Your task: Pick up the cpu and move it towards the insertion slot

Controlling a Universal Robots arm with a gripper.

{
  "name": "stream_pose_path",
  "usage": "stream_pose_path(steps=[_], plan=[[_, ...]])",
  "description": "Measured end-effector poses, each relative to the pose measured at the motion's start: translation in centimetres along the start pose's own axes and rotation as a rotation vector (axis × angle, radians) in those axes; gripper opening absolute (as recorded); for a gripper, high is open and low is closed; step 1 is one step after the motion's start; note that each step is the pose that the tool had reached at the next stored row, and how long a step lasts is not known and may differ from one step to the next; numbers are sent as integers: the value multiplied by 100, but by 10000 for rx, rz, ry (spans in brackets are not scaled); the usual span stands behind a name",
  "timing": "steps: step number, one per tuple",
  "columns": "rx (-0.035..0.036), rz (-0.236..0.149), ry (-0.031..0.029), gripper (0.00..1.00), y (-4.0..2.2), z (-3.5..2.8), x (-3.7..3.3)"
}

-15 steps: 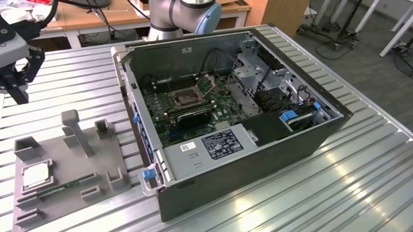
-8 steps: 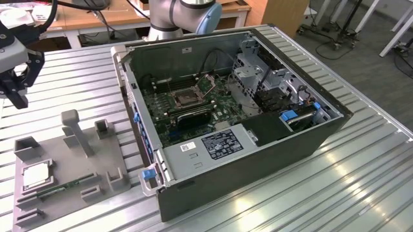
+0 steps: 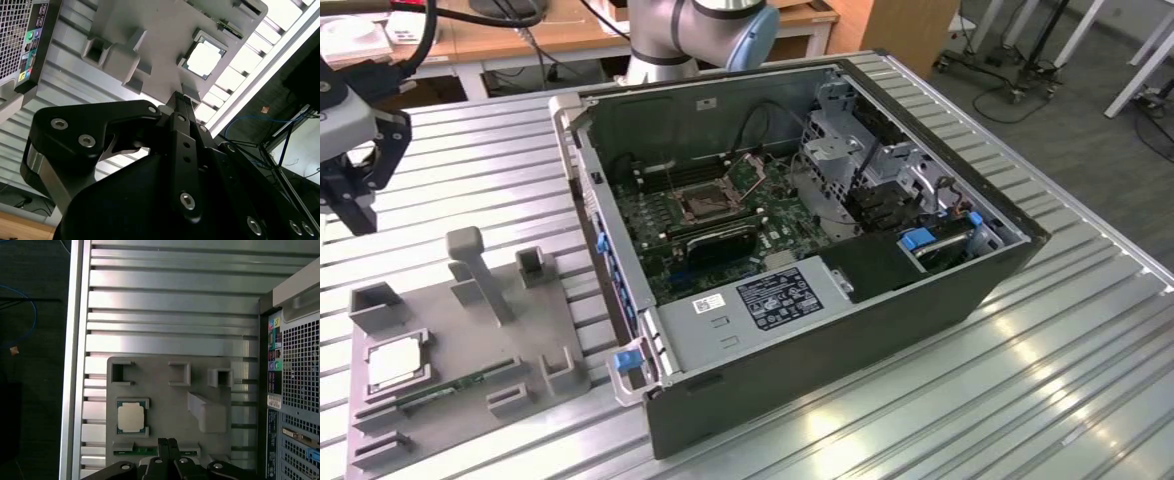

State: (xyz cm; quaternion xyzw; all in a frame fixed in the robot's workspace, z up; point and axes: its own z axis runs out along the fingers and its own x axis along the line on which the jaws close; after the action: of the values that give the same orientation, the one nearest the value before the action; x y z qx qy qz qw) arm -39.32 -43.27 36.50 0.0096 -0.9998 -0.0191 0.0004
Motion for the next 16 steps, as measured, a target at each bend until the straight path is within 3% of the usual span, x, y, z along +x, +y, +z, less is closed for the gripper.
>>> stream_pose_path(steps=[9, 16], plan=[[3, 0, 0, 11, -2, 2, 0], [3, 0, 0, 11, -4, 72, 0]])
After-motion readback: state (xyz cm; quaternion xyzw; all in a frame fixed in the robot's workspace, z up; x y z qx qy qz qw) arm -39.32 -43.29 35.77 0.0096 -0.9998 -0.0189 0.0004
